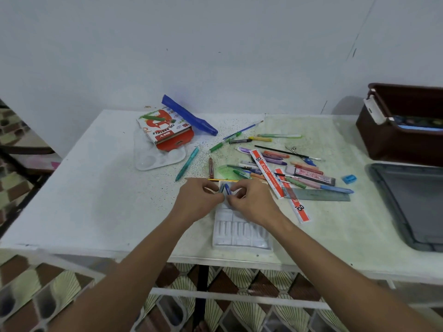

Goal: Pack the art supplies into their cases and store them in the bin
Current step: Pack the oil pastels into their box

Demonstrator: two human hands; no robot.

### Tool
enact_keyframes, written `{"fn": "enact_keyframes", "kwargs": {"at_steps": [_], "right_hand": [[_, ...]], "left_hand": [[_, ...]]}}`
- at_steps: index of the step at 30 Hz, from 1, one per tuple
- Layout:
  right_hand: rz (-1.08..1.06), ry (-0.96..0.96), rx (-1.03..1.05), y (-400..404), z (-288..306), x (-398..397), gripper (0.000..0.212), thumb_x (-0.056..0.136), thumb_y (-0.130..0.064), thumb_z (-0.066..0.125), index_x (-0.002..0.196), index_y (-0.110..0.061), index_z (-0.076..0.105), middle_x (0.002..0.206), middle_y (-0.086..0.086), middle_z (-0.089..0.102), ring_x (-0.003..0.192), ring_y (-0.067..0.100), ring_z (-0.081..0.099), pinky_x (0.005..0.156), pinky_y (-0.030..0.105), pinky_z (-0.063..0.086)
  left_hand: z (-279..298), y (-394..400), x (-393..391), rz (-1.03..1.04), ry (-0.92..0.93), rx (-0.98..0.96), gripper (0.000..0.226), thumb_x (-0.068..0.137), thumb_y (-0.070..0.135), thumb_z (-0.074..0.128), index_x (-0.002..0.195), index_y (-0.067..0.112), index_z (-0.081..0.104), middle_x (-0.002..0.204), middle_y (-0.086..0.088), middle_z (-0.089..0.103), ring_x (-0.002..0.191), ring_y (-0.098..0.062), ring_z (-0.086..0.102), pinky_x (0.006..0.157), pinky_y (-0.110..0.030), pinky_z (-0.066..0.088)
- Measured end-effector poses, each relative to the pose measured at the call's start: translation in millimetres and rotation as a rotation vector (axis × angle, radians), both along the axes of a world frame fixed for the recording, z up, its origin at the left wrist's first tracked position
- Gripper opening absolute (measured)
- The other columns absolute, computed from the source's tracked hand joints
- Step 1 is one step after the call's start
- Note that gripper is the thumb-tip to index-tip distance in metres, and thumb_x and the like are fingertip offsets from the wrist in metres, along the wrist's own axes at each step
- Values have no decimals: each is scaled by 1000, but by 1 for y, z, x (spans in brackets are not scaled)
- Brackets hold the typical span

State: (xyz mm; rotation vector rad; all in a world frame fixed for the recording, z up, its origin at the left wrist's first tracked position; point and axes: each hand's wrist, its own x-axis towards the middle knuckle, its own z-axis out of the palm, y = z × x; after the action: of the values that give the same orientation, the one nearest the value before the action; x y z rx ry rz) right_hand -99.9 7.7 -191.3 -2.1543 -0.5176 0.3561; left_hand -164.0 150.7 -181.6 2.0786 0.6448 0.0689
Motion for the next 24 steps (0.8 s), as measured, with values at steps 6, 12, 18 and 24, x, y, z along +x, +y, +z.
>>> {"fn": "enact_keyframes", "kwargs": {"at_steps": [6, 12, 18, 24], "right_hand": [[-8, -21, -21, 5, -4, 1, 9, 85, -23, 67, 76, -20, 67, 64, -1, 64, 47, 4, 50, 45, 12, 36], [152, -38, -92, -2, -3, 6, 16, 87, -12, 59, 85, -18, 74, 76, 1, 67, 64, 15, 57, 57, 22, 41], [201, -24, -135, -2, -1, 11, 32, 89, -19, 64, 121, -19, 65, 65, -5, 57, 52, 4, 48, 46, 8, 33], [246, -51, -209, -1, 3, 14, 36, 87, -22, 67, 124, -23, 64, 70, -1, 61, 61, 16, 56, 51, 19, 39]], "left_hand": [[-1, 0, 2, -36, 23, 3, 19, 75, 25, 68, 92, 26, 75, 63, 0, 69, 52, -14, 60, 61, -31, 55], [-4, 5, 2, -122, 50, 5, 12, 79, 26, 66, 85, 30, 76, 53, 5, 63, 46, -11, 53, 55, -28, 52], [-5, 10, 5, -225, 38, 193, 11, 85, 27, 67, 93, 31, 75, 73, 5, 69, 53, -3, 52, 47, -12, 35], [-5, 16, 9, -333, 23, 242, 22, 82, 26, 72, 103, 31, 75, 74, 0, 70, 57, -9, 56, 49, -12, 36]]}}
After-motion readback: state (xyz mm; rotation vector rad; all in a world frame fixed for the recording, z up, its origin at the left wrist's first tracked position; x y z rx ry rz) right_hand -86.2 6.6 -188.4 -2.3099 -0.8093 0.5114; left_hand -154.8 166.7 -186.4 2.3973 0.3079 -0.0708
